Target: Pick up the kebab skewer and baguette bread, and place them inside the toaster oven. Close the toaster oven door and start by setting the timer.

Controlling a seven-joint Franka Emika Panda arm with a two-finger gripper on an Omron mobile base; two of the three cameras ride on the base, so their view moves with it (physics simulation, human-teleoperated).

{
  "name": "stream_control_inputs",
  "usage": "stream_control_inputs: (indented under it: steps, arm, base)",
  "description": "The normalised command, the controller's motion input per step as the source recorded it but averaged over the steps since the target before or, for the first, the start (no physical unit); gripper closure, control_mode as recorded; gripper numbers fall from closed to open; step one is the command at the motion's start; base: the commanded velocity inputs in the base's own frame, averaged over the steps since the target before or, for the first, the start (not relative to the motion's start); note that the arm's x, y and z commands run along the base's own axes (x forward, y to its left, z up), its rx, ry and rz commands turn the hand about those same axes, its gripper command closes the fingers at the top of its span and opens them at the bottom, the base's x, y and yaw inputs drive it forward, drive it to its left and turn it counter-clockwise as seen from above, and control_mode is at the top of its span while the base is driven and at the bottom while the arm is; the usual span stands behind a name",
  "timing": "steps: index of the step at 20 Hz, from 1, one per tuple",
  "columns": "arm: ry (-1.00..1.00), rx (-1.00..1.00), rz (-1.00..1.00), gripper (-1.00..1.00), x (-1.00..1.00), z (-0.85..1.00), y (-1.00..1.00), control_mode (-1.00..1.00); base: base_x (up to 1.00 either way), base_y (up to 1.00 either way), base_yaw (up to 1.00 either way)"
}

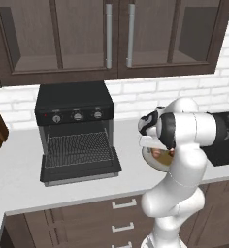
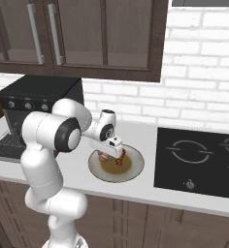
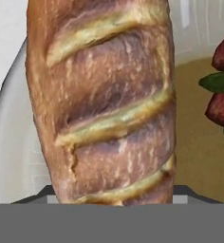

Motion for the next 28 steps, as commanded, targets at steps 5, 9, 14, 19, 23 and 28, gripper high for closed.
stream_control_inputs:
  steps: [5,9,14,19,23,28]
  arm:
    - [-0.02,0.0,0.0,1.0,-0.17,0.53,0.12,-1.0]
    - [-0.04,0.0,0.01,1.0,-0.7,1.0,0.65,-1.0]
    - [-0.01,0.0,0.05,1.0,-0.7,0.97,0.86,-1.0]
    - [-0.03,0.0,0.04,1.0,-0.96,0.76,0.87,-1.0]
    - [0.0,0.0,0.0,1.0,-1.0,0.44,1.0,-1.0]
    - [0.0,0.0,0.0,1.0,-0.6,0.42,1.0,-1.0]
  base:
    - [0.0,0.0,0.0]
    - [0.0,0.0,0.0]
    - [0.0,0.0,0.0]
    - [0.0,0.0,0.0]
    - [0.0,0.0,0.0]
    - [0.0,0.0,0.0]
